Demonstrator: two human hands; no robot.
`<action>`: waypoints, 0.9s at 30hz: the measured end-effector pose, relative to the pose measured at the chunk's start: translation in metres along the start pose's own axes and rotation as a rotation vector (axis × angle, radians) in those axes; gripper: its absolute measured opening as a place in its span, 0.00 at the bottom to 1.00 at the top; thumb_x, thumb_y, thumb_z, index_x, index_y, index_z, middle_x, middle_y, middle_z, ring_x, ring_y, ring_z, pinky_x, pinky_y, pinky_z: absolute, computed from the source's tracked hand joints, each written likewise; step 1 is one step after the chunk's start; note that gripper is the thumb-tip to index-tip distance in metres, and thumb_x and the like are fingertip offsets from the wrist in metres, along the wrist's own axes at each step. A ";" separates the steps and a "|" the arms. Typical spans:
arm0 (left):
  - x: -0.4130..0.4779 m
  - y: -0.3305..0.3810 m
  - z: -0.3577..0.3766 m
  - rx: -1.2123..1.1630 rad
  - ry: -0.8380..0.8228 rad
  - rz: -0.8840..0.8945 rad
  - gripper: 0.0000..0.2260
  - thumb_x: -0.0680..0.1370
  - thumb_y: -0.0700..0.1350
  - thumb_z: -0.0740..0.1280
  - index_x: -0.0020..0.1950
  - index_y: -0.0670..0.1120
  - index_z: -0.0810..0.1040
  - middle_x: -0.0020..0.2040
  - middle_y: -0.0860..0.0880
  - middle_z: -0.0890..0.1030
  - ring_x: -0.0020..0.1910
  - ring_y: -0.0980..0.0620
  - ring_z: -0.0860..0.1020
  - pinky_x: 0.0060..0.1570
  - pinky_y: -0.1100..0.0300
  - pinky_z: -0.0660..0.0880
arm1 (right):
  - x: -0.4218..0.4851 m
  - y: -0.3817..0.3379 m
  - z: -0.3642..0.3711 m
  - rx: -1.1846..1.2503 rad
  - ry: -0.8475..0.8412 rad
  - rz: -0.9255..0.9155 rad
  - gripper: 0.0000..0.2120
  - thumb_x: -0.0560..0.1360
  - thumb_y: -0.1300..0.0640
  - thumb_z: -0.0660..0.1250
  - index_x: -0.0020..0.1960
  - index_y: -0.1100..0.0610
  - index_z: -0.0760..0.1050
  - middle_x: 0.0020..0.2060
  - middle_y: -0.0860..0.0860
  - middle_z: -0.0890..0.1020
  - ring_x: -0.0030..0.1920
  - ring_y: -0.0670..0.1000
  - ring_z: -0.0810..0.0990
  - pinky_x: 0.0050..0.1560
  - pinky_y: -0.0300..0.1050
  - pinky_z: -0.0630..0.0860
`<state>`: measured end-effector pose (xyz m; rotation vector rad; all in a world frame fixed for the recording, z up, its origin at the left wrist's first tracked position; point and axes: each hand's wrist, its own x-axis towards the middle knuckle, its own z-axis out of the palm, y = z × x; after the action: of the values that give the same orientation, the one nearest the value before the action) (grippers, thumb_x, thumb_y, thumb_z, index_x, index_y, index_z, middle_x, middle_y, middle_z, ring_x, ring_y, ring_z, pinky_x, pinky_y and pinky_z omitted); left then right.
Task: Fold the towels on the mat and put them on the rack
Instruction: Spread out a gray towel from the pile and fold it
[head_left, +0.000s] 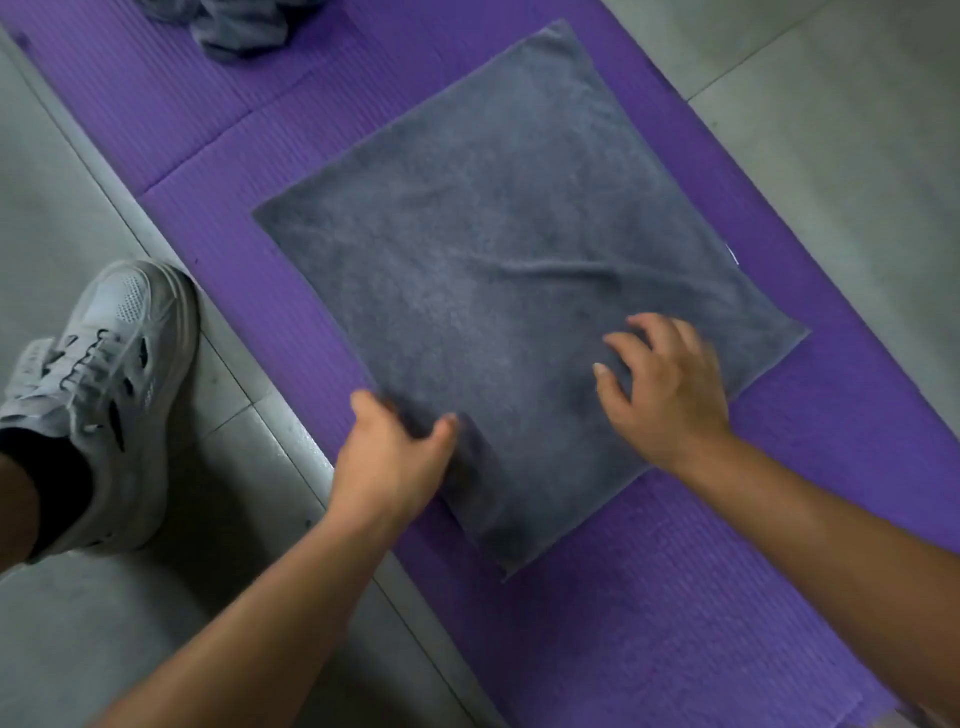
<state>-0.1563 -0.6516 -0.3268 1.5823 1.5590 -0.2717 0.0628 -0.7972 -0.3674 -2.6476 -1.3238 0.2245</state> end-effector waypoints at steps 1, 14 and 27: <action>0.018 0.010 -0.011 0.006 0.082 0.076 0.23 0.74 0.58 0.72 0.57 0.46 0.66 0.58 0.44 0.79 0.58 0.39 0.79 0.57 0.47 0.76 | 0.020 -0.007 0.001 0.071 0.027 -0.077 0.20 0.76 0.46 0.60 0.57 0.58 0.81 0.57 0.58 0.79 0.55 0.63 0.78 0.55 0.59 0.77; 0.217 0.052 -0.136 0.343 0.387 0.408 0.14 0.76 0.49 0.68 0.61 0.48 0.78 0.59 0.42 0.78 0.61 0.37 0.75 0.58 0.45 0.71 | 0.332 -0.067 0.008 0.033 -0.088 -0.114 0.19 0.80 0.58 0.65 0.69 0.61 0.74 0.71 0.60 0.73 0.72 0.59 0.70 0.73 0.47 0.63; 0.185 0.026 -0.133 -0.172 0.285 0.448 0.07 0.75 0.48 0.75 0.39 0.51 0.80 0.34 0.54 0.82 0.30 0.55 0.76 0.37 0.56 0.76 | 0.327 -0.038 -0.031 -0.068 -0.050 -0.075 0.11 0.78 0.57 0.66 0.58 0.57 0.81 0.59 0.61 0.76 0.57 0.64 0.77 0.59 0.54 0.75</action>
<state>-0.1520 -0.4253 -0.3633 1.8346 1.3416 0.3380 0.2340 -0.5144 -0.3478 -2.6572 -1.4686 0.2416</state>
